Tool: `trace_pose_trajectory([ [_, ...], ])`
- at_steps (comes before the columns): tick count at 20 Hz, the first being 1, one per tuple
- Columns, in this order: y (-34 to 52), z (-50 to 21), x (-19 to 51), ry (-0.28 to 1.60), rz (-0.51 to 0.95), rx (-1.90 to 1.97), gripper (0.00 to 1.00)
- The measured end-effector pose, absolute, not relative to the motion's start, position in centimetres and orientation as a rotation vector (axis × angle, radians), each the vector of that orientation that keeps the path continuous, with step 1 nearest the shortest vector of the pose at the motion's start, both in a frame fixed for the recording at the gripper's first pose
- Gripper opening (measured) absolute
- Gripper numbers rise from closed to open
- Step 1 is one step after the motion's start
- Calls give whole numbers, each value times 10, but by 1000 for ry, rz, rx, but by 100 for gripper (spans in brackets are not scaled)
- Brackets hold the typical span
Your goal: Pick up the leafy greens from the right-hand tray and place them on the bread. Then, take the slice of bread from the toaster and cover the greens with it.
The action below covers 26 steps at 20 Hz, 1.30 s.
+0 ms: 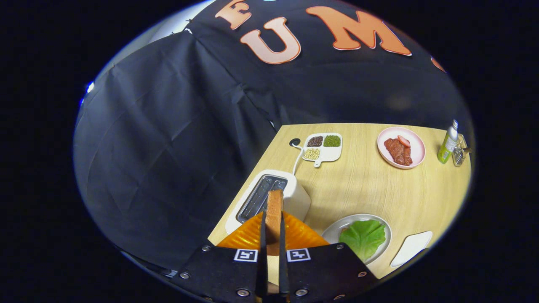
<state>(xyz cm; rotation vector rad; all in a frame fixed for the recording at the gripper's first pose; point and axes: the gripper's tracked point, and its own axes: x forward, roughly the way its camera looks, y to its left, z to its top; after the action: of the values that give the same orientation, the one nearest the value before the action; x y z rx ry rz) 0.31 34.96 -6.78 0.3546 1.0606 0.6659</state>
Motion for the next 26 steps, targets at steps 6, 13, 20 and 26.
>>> trace_pose_trajectory([
  [6,306,-105,-12,1073,646,376,11],
  [13,272,-156,-25,1111,630,419,11],
  [20,252,-200,-38,1163,627,451,11],
  [26,221,-233,-30,1157,552,457,11],
])
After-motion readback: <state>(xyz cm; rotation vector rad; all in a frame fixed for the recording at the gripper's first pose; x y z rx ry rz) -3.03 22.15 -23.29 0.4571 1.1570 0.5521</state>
